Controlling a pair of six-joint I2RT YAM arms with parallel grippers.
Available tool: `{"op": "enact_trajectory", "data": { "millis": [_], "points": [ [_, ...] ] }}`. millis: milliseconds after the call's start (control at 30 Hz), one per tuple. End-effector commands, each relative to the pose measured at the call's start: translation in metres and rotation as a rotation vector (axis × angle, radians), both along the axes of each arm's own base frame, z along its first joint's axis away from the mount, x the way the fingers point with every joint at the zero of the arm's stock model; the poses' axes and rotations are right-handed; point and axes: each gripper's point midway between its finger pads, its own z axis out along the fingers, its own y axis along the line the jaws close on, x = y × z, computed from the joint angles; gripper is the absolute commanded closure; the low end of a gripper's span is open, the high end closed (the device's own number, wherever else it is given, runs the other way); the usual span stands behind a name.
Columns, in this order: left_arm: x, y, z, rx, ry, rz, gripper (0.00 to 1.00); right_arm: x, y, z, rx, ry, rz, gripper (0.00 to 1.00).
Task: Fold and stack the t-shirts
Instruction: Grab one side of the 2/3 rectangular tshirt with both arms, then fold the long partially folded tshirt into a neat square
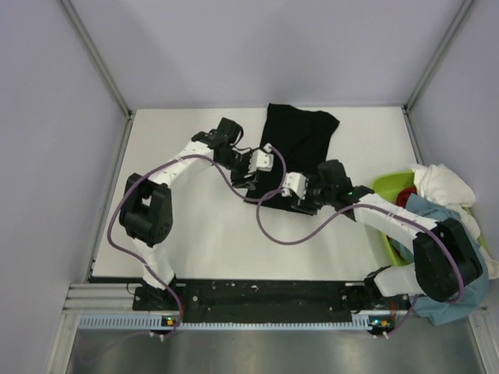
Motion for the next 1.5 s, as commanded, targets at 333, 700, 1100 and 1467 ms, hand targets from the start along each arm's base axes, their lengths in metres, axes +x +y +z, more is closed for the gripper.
{"op": "enact_trajectory", "data": {
  "millis": [333, 700, 1100, 1467],
  "points": [
    [-0.051, 0.011, -0.090, 0.194, -0.052, -0.170, 0.27, -0.039, -0.021, -0.090, -0.362, 0.110, 0.044, 0.43],
    [-0.042, 0.010, -0.110, 0.274, -0.096, -0.149, 0.70, -0.024, -0.028, -0.096, -0.407, 0.101, -0.029, 0.78],
    [-0.065, 0.023, -0.068, 0.263, 0.009, -0.017, 1.00, -0.053, -0.018, -0.047, -0.337, 0.131, -0.001, 1.00],
    [-0.174, 0.055, 0.009, 0.238, 0.250, -0.029, 1.00, -0.159, -0.023, 0.025, -0.263, 0.231, 0.169, 1.00]
  ]
}}
